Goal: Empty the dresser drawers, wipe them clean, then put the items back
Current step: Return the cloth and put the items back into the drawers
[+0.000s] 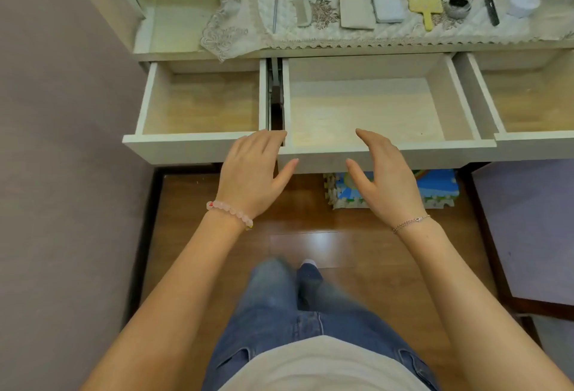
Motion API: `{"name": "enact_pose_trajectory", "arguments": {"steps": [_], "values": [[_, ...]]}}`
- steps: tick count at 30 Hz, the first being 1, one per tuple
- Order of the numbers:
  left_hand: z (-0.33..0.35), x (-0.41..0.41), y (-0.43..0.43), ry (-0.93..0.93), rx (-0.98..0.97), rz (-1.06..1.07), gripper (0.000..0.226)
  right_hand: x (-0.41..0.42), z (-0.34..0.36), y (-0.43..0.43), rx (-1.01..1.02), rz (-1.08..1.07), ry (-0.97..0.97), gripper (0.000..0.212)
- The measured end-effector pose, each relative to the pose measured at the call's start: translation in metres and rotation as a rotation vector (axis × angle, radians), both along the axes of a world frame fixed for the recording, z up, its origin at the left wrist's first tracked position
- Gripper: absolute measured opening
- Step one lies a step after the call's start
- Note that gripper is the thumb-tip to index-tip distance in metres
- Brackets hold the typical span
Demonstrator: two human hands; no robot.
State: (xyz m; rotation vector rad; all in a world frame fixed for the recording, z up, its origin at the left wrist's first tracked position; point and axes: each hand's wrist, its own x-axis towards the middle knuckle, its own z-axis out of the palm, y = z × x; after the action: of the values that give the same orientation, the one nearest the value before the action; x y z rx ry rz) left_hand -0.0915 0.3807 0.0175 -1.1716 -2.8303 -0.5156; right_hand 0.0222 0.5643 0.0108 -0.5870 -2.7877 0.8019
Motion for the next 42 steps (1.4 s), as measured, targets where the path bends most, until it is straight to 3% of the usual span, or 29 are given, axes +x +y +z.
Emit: {"name": "enact_pose_trajectory", "arguments": {"steps": [22, 36, 42], "values": [[-0.038, -0.236, 0.103, -0.117, -0.066, -0.134, 0.044, -0.224, -0.028, 0.092, -0.026, -0.097, -0.067, 0.048], [-0.059, -0.31, 0.154, -0.196, -0.091, -0.117, 0.041, -0.301, -0.052, 0.138, -0.082, -0.092, -0.116, 0.047], [-0.071, -0.331, 0.17, -0.149, -0.041, -0.039, 0.037, -0.326, -0.063, 0.163, -0.085, -0.059, -0.117, 0.046]]}}
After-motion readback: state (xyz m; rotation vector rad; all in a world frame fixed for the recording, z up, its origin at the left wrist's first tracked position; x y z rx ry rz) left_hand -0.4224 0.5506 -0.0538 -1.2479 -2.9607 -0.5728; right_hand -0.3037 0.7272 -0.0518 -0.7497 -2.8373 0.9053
